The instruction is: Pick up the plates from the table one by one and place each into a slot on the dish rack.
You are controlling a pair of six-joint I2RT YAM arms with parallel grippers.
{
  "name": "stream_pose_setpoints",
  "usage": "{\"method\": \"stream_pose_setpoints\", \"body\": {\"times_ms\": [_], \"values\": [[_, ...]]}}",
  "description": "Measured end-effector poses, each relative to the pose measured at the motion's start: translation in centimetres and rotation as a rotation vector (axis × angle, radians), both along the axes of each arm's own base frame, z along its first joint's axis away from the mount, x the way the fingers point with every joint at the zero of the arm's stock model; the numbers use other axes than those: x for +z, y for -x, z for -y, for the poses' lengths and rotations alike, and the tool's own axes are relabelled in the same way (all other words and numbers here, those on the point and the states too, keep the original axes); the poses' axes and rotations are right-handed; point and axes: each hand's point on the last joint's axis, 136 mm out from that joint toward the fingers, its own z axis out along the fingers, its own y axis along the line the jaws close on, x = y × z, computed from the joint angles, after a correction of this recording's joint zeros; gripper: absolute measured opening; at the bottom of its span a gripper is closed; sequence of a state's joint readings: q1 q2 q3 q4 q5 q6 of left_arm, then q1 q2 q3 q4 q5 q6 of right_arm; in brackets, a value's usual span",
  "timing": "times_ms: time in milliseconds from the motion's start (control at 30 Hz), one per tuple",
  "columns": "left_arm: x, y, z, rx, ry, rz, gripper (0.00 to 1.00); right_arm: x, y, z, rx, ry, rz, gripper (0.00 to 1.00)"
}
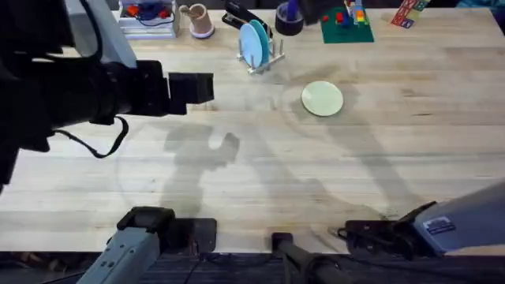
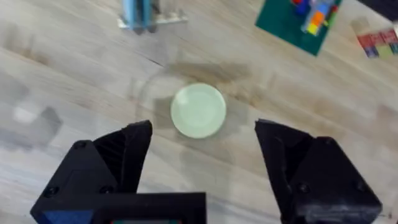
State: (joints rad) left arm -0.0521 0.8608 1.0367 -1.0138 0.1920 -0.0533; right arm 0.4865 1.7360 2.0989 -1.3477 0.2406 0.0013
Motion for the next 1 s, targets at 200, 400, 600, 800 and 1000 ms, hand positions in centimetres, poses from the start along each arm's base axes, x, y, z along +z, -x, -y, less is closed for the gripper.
{"method": "stream_pose_setpoints", "body": {"times_ms": [200,400,600,800,1000], "values": [[0.0,0.0,0.3,-0.010,0.011,-0.001,0.995,-0.6,2.3,4.0,-0.075,0.003,-0.004,0.995],[0.1,0.2,0.8,-0.031,0.034,-0.002,0.995,-1.6,5.8,5.8,-0.082,0.012,-0.024,0.995],[0.3,0.3,1.4,-0.058,0.064,-0.003,0.995,-4.8,10.1,7.6,-0.120,0.037,-0.115,0.994],[0.3,0.4,1.8,-0.073,0.081,-0.004,0.995,-4.9,11.6,9.4,-0.174,0.014,-0.089,0.994],[0.4,0.5,2.1,-0.087,0.096,-0.005,0.995,-4.3,12.5,13.3,-0.350,-0.048,-0.024,0.995]]}}
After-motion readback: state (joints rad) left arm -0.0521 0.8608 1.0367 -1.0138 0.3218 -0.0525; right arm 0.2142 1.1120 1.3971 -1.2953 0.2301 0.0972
